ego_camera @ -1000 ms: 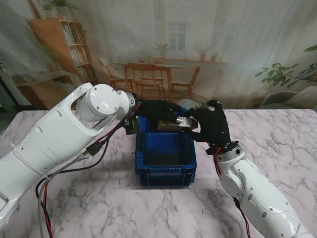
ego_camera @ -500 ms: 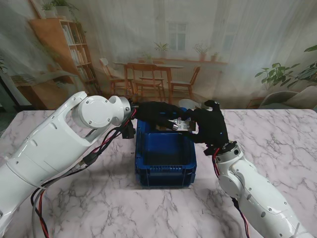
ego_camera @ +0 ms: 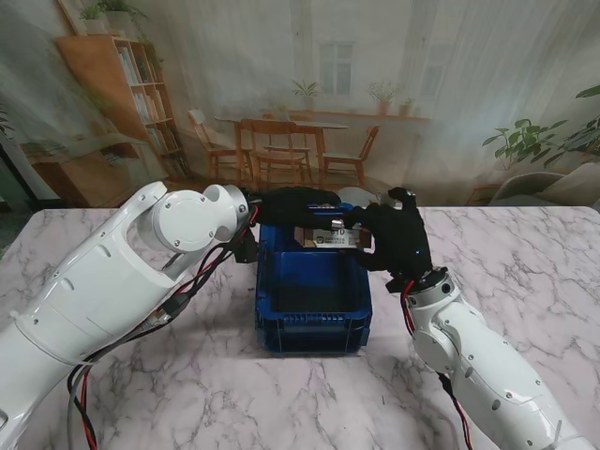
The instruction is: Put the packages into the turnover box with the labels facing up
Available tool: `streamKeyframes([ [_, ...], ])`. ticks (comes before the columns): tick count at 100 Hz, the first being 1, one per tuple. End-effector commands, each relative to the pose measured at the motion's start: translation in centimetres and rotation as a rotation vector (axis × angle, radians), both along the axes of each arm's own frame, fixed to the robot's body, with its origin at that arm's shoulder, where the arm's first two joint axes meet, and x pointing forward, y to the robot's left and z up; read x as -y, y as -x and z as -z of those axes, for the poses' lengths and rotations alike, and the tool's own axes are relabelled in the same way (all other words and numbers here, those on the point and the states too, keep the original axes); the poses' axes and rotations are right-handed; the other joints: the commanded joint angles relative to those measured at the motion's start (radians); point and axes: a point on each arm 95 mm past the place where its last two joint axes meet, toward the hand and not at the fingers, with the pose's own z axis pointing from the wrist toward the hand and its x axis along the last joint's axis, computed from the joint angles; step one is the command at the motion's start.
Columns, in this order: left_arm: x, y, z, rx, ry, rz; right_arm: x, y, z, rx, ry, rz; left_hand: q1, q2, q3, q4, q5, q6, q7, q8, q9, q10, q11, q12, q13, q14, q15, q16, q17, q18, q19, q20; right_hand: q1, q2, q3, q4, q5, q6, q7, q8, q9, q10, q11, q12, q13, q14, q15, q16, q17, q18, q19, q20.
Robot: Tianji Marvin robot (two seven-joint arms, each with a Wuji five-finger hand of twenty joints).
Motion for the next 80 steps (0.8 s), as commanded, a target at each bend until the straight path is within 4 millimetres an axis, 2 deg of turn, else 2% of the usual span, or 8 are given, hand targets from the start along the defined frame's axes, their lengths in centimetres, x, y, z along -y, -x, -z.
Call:
streamKeyframes([
  [1, 0.1, -0.5, -1.3, -0.005, -0.023, 0.01, 0.0, 0.0, 0.1, 0.009, 0.006, 0.003, -0.074, 0.009, -0.005, -0.028, -0.048, 0.016, -0.041, -0.028, -0.057, 0.012, -0.03, -0.039, -0.041, 0.008, -0.029, -0.032, -0.013, -0.037, -0.047, -0.04, 0.157, 0.072, 0.195, 0.046, 0.009, -0.128, 0.161, 0.071, 0.014, -0.089, 0.09, 0.01, -0.029, -0.039, 0.04, 0.0, -0.024, 0.018, -0.011, -0.008],
  [10, 0.2, -0.9, -1.6, -0.048, -0.051, 0.012, 0.0, 0.0, 0.1, 0.019, 0.01, 0.003, -0.129, 0.005, -0.006, -0.033, -0.088, -0.014, -0.058, -0.051, -0.103, 0.012, -0.04, -0.071, -0.059, 0.016, -0.031, -0.049, -0.006, -0.046, -0.08, -0.074, 0.159, 0.071, 0.198, 0.046, 0.005, -0.129, 0.17, 0.079, 0.008, -0.088, 0.096, 0.008, -0.034, -0.037, 0.046, 0.001, -0.027, 0.019, -0.009, -0.007],
  [21, 0.4, -1.0, -1.5, -0.125, -0.086, 0.031, -0.1, 0.0, 0.1, 0.03, 0.014, 0.005, -0.174, 0.011, -0.014, -0.038, -0.121, -0.043, -0.073, -0.061, -0.118, 0.003, -0.038, -0.077, -0.025, 0.027, -0.012, -0.046, 0.026, -0.049, -0.056, -0.07, 0.16, 0.07, 0.2, 0.046, 0.003, -0.127, 0.175, 0.083, 0.006, -0.085, 0.102, 0.004, -0.036, -0.035, 0.054, 0.001, -0.03, 0.023, -0.008, -0.007],
  [31, 0.8, -1.0, -1.2, -0.153, -0.12, 0.048, -0.1, 0.0, 0.1, 0.034, 0.012, 0.009, -0.208, 0.01, -0.009, -0.042, -0.118, -0.041, -0.082, -0.082, -0.093, 0.015, -0.027, -0.061, 0.034, 0.033, 0.019, -0.028, 0.059, -0.051, 0.008, -0.049, 0.16, 0.07, 0.201, 0.046, 0.002, -0.126, 0.178, 0.085, 0.005, -0.083, 0.108, 0.001, -0.037, -0.034, 0.059, 0.001, -0.032, 0.023, -0.006, -0.006],
  [45, 1.4, -1.0, -0.8, -0.189, -0.132, 0.063, -0.1, 0.0, 0.1, 0.039, 0.012, 0.016, -0.199, -0.015, -0.004, -0.041, -0.118, -0.053, -0.071, -0.091, -0.067, 0.002, -0.018, -0.023, 0.153, 0.043, 0.074, 0.03, 0.128, -0.03, 0.139, -0.002, 0.161, 0.072, 0.203, 0.046, 0.001, -0.124, 0.179, 0.085, 0.005, -0.082, 0.112, -0.002, -0.039, -0.033, 0.064, 0.001, -0.035, 0.025, -0.006, -0.006],
  [56, 1.7, -0.9, -0.6, -0.187, -0.134, 0.076, 0.0, 0.1, 0.1, 0.04, 0.013, 0.02, -0.119, -0.051, 0.004, -0.028, -0.123, -0.035, -0.048, -0.047, -0.03, -0.002, 0.006, 0.029, 0.192, 0.025, 0.11, 0.109, 0.149, -0.048, 0.206, 0.039, 0.162, 0.073, 0.202, 0.045, 0.0, -0.124, 0.179, 0.085, 0.003, -0.081, 0.114, -0.005, -0.041, -0.032, 0.066, 0.0, -0.035, 0.026, -0.005, -0.006],
  [67, 1.8, -0.9, -0.6, -0.184, -0.128, 0.082, 0.0, 0.1, 0.1, 0.039, 0.015, 0.021, 0.074, -0.086, 0.012, 0.0, -0.128, -0.028, -0.024, 0.038, 0.012, -0.04, 0.046, 0.172, 0.206, -0.007, 0.165, 0.257, 0.161, -0.065, 0.253, 0.112, 0.163, 0.074, 0.201, 0.046, 0.0, -0.124, 0.18, 0.085, 0.002, -0.081, 0.116, -0.008, -0.043, -0.031, 0.067, -0.002, -0.036, 0.025, -0.005, -0.006],
  [80, 1.9, -0.9, -0.7, -0.179, -0.121, 0.088, -0.1, 0.0, 0.1, 0.042, 0.016, 0.019, 0.219, -0.107, 0.02, 0.036, -0.13, -0.045, 0.001, 0.098, 0.027, -0.071, 0.09, 0.313, 0.223, -0.04, 0.213, 0.399, 0.171, -0.085, 0.305, 0.187, 0.163, 0.076, 0.199, 0.046, 0.0, -0.124, 0.18, 0.085, 0.001, -0.079, 0.117, -0.01, -0.044, -0.031, 0.069, -0.003, -0.038, 0.025, -0.006, -0.006],
])
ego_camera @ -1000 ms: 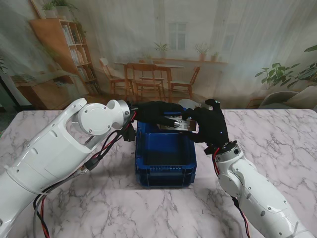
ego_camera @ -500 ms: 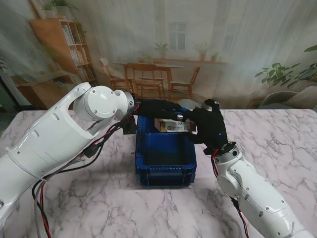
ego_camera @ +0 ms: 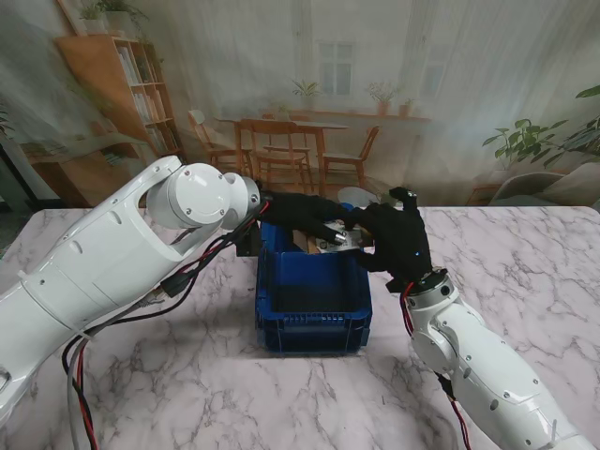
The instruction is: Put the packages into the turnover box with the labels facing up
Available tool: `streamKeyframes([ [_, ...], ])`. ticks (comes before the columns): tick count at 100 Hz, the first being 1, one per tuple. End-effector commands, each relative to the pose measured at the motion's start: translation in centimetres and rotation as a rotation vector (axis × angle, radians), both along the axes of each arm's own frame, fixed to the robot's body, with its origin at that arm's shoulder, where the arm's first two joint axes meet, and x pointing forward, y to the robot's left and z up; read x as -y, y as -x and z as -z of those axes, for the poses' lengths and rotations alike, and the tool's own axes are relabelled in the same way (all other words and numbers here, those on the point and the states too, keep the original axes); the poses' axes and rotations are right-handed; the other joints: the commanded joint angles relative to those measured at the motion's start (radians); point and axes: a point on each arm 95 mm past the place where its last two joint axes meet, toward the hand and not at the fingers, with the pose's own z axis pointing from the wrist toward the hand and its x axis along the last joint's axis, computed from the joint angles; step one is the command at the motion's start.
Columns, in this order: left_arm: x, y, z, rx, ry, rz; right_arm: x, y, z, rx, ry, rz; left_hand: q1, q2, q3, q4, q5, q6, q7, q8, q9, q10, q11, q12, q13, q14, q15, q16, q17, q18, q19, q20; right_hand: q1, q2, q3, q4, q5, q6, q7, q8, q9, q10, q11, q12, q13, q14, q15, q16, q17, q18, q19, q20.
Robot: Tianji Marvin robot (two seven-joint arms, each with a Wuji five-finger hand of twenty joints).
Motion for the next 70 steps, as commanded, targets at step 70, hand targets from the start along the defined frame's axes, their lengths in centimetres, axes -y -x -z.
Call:
streamKeyframes([
  [70, 0.6, 0.0, 1.0, 0.085, 0.039, 0.011, -0.5, 0.0, 0.7, -0.096, -0.047, -0.003, 0.505, -0.11, 0.402, 0.165, 0.055, -0.177, 0.091, 0.108, 0.003, -0.068, 0.25, 0.299, 0.167, -0.202, 0.234, 0.624, 0.104, -0.23, 0.271, 0.167, -0.07, 0.182, 0.122, 0.1, -0.138, 0.134, -0.082, -0.07, -0.203, -0.054, 0.025, 0.015, -0.145, 0.006, -0.031, -0.033, -0.065, 0.011, -0.031, -0.024],
])
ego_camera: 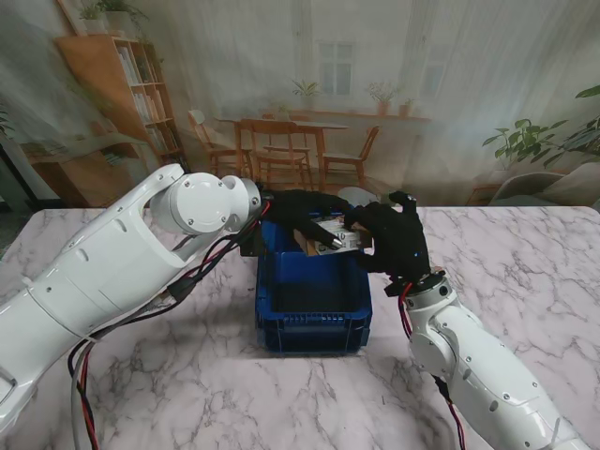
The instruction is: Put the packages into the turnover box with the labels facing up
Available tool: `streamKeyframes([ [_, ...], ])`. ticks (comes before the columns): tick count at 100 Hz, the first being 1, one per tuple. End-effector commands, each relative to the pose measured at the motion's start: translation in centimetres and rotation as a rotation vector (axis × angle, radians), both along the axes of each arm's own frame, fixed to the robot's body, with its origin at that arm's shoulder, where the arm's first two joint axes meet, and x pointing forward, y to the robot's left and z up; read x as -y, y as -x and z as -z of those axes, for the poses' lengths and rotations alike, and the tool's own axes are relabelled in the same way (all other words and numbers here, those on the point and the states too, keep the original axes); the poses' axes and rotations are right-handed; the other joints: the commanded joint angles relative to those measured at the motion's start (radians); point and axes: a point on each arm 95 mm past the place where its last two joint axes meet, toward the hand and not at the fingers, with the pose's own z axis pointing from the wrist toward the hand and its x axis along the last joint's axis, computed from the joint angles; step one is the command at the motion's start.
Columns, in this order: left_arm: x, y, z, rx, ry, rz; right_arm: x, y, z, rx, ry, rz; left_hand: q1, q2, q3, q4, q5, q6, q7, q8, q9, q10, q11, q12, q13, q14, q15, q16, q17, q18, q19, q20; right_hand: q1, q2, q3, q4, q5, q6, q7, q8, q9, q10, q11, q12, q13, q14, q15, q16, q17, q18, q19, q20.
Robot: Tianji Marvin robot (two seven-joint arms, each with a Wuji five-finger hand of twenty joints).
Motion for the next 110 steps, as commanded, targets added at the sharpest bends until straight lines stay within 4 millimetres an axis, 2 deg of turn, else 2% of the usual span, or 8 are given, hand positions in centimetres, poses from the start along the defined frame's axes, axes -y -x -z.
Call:
streamKeyframes([
  [1, 0.6, 0.4, 0.4, 0.0, 0.003, 0.019, -0.5, 0.2, -0.1, -0.011, -0.013, -0.011, 0.421, 0.049, 0.43, 0.095, 0.027, -0.052, 0.018, 0.017, 0.007, -0.068, 0.097, 0.043, 0.118, -0.209, 0.152, 0.133, 0.069, -0.27, 0.213, 0.115, -0.043, 0.103, 0.098, 0.1, -0.03, 0.055, -0.08, 0.03, -0.024, -0.055, 0.0, 0.008, -0.027, 0.007, -0.026, -0.016, -0.026, 0.01, -0.02, -0.023],
  [4, 0.6, 0.4, 0.5, 0.008, 0.003, 0.019, -0.5, 0.3, -0.1, -0.018, -0.015, -0.011, 0.419, 0.04, 0.459, 0.074, 0.03, -0.059, 0.028, 0.022, 0.006, -0.07, 0.113, 0.044, 0.127, -0.213, 0.141, 0.157, 0.073, -0.274, 0.215, 0.114, -0.071, 0.106, 0.106, 0.131, -0.03, 0.066, -0.113, 0.071, -0.037, -0.051, -0.008, 0.008, -0.032, 0.008, -0.028, -0.016, -0.028, 0.01, -0.021, -0.024],
  [14, 0.6, 0.4, 0.6, 0.02, 0.008, 0.018, -0.5, 0.3, 0.0, -0.045, -0.029, -0.011, 0.433, 0.026, 0.475, 0.066, 0.042, -0.077, 0.038, 0.025, 0.01, -0.072, 0.125, 0.047, 0.135, -0.217, 0.145, 0.172, 0.079, -0.278, 0.219, 0.115, -0.112, 0.114, 0.088, 0.138, -0.049, 0.094, -0.187, 0.07, -0.072, -0.037, -0.032, -0.001, -0.05, 0.012, -0.038, -0.018, -0.033, 0.008, -0.025, -0.027],
  [46, 0.7, 0.4, 0.8, 0.056, 0.006, 0.009, -0.5, 0.6, 0.3, -0.097, -0.053, -0.015, 0.434, 0.012, 0.512, 0.045, 0.054, -0.093, 0.066, 0.034, 0.011, -0.076, 0.142, 0.046, 0.144, -0.218, 0.139, 0.194, 0.085, -0.284, 0.227, 0.115, -0.189, 0.15, -0.038, 0.14, -0.131, 0.18, -0.398, -0.022, -0.196, 0.001, -0.13, -0.044, -0.143, 0.033, -0.109, -0.041, -0.052, -0.001, -0.047, -0.032],
  [58, 0.6, 0.4, 0.9, 0.072, 0.009, 0.002, -0.4, 0.7, 0.4, -0.128, -0.062, -0.023, 0.429, 0.012, 0.522, 0.043, 0.066, -0.096, 0.078, 0.037, 0.019, -0.079, 0.149, 0.047, 0.147, -0.218, 0.137, 0.195, 0.086, -0.284, 0.229, 0.114, -0.248, 0.202, -0.149, 0.146, -0.164, 0.2, -0.442, -0.043, -0.279, 0.021, -0.162, -0.057, -0.187, 0.037, -0.13, -0.045, -0.062, -0.007, -0.064, -0.023],
  [77, 0.3, 0.3, 1.0, 0.104, 0.011, -0.008, -0.2, 0.9, 0.6, -0.17, -0.068, -0.032, 0.418, 0.021, 0.535, 0.038, 0.075, -0.103, 0.104, 0.046, 0.028, -0.085, 0.163, 0.051, 0.149, -0.218, 0.133, 0.19, 0.089, -0.284, 0.232, 0.112, -0.318, 0.263, -0.191, 0.153, -0.192, 0.202, -0.489, -0.058, -0.342, 0.03, -0.211, -0.079, -0.233, 0.035, -0.163, -0.053, -0.076, -0.012, -0.093, -0.016],
  [89, 0.1, 0.2, 1.0, 0.114, 0.014, -0.016, 0.1, 1.2, 0.7, -0.211, -0.066, -0.052, 0.418, 0.029, 0.534, 0.034, 0.084, -0.108, 0.118, 0.05, 0.032, -0.087, 0.167, 0.052, 0.151, -0.215, 0.132, 0.183, 0.09, -0.282, 0.233, 0.112, -0.353, 0.306, -0.222, 0.156, -0.214, 0.203, -0.567, -0.082, -0.391, 0.031, -0.32, -0.127, -0.263, 0.043, -0.291, -0.112, -0.073, -0.022, -0.163, -0.014],
  [110, -0.1, 0.1, 1.2, 0.142, 0.017, -0.016, 0.8, 1.8, 0.6, -0.225, -0.069, -0.045, 0.417, 0.023, 0.541, 0.034, 0.098, -0.119, 0.14, 0.053, 0.039, -0.091, 0.174, 0.053, 0.154, -0.218, 0.137, 0.181, 0.093, -0.284, 0.237, 0.111, -0.357, 0.326, -0.255, 0.158, -0.237, 0.212, -0.622, -0.102, -0.445, 0.038, -0.383, -0.152, -0.298, 0.062, -0.366, -0.141, -0.066, -0.016, -0.198, -0.011],
])
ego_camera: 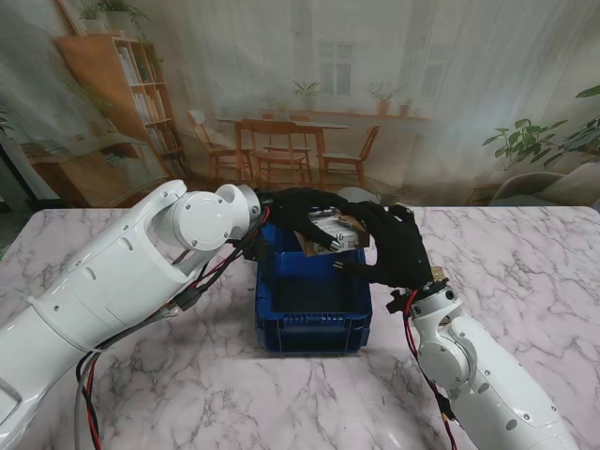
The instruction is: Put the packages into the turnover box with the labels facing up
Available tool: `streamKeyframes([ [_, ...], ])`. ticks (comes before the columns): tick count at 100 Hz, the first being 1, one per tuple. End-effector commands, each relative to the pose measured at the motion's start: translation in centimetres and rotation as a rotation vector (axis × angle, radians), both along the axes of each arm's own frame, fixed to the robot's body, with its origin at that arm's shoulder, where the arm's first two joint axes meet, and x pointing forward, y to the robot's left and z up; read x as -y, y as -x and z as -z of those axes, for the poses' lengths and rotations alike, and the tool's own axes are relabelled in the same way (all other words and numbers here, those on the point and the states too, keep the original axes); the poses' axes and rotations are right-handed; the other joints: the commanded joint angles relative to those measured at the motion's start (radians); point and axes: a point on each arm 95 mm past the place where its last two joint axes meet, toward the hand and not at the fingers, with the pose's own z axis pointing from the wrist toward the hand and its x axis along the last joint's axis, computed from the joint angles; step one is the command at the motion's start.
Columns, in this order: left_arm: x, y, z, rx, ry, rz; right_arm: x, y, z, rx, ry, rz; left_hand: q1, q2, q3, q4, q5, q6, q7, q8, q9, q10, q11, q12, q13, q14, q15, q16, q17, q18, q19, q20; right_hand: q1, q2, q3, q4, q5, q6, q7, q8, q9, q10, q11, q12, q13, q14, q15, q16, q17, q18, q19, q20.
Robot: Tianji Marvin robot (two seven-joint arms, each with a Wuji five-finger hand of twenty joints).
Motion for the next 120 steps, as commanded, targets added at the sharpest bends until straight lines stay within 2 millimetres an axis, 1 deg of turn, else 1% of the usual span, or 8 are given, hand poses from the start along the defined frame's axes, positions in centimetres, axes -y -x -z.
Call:
streamKeyframes([
  [1, 0.0, 0.1, 0.1, 0.003, -0.003, 0.009, 0.4, 0.5, 0.2, -0.003, -0.004, 0.01, 0.417, 0.078, 0.541, 0.033, 0.027, -0.048, 0.023, 0.018, 0.039, -0.08, 0.089, 0.037, 0.129, -0.217, 0.14, 0.111, 0.075, -0.284, 0.221, 0.089, -0.05, 0.031, -0.027, 0.021, -0.032, 0.028, -0.027, -0.024, -0.047, 0.016, -0.037, -0.013, -0.033, 0.015, -0.058, -0.023, -0.011, -0.014, -0.029, 0.001],
  [25, -0.3, 0.0, 0.7, 0.062, -0.022, 0.02, 2.0, 1.4, 0.1, 0.001, -0.042, 0.063, 0.412, 0.081, 0.547, 0.032, 0.034, -0.048, 0.042, 0.017, 0.04, -0.082, 0.095, 0.037, 0.127, -0.221, 0.143, 0.11, 0.075, -0.287, 0.223, 0.087, -0.042, 0.06, -0.057, 0.023, -0.036, 0.027, -0.051, -0.031, -0.071, 0.019, -0.056, -0.021, -0.056, 0.021, -0.084, -0.029, -0.013, -0.027, -0.049, 0.007],
  [47, -0.5, -0.2, 1.8, 0.127, -0.018, 0.047, 4.0, 2.2, 0.5, 0.031, -0.058, 0.146, 0.406, 0.1, 0.547, 0.028, 0.031, -0.051, 0.068, 0.02, 0.024, -0.084, 0.087, 0.026, 0.118, -0.23, 0.147, 0.106, 0.07, -0.298, 0.222, 0.084, -0.021, 0.03, -0.07, 0.026, -0.027, 0.026, -0.059, -0.03, -0.073, 0.023, -0.059, -0.023, -0.059, 0.026, -0.092, -0.029, -0.005, -0.04, -0.058, 0.023],
  [70, -1.0, -1.2, 3.3, 0.18, -0.056, 0.068, 5.7, 3.0, 1.3, 0.051, -0.087, 0.226, 0.417, 0.111, 0.533, 0.018, 0.018, -0.05, 0.09, 0.018, -0.009, -0.085, 0.1, 0.027, 0.096, -0.244, 0.151, 0.106, 0.053, -0.308, 0.21, 0.078, -0.019, 0.032, -0.066, 0.026, -0.026, 0.025, -0.065, -0.028, -0.077, 0.025, -0.055, -0.021, -0.067, 0.019, -0.091, -0.025, -0.01, -0.047, -0.07, 0.035],
  [86, -0.9, -1.9, 4.5, 0.192, -0.065, 0.066, 6.3, 3.4, 1.6, 0.043, -0.085, 0.244, 0.426, 0.117, 0.522, 0.012, 0.012, -0.052, 0.104, 0.013, -0.026, -0.086, 0.107, 0.027, 0.083, -0.247, 0.152, 0.105, 0.043, -0.313, 0.205, 0.076, -0.018, 0.035, -0.065, 0.025, -0.034, 0.022, -0.075, -0.027, -0.091, 0.026, -0.06, -0.023, -0.079, 0.015, -0.094, -0.023, -0.016, -0.054, -0.084, 0.045],
  [105, -0.5, -2.7, 5.7, 0.226, -0.081, 0.087, 6.4, 3.8, 1.7, 0.041, -0.1, 0.258, 0.439, 0.121, 0.514, 0.005, 0.006, -0.057, 0.124, 0.009, -0.059, -0.087, 0.107, 0.023, 0.056, -0.254, 0.149, 0.108, 0.018, -0.32, 0.195, 0.074, -0.013, 0.034, -0.064, 0.025, -0.03, 0.023, -0.078, -0.022, -0.09, 0.026, -0.054, -0.021, -0.079, 0.014, -0.095, -0.021, -0.014, -0.054, -0.099, 0.058],
  [120, -0.4, -3.0, 6.2, 0.236, -0.096, 0.114, 6.3, 3.9, 1.7, 0.039, -0.107, 0.263, 0.452, 0.118, 0.511, -0.003, 0.004, -0.067, 0.129, -0.002, -0.081, -0.088, 0.097, 0.012, 0.038, -0.259, 0.138, 0.107, 0.0, -0.328, 0.179, 0.07, -0.01, 0.034, -0.062, 0.025, -0.032, 0.023, -0.08, -0.017, -0.092, 0.028, -0.047, -0.018, -0.08, 0.013, -0.094, -0.018, -0.012, -0.053, -0.109, 0.069],
])
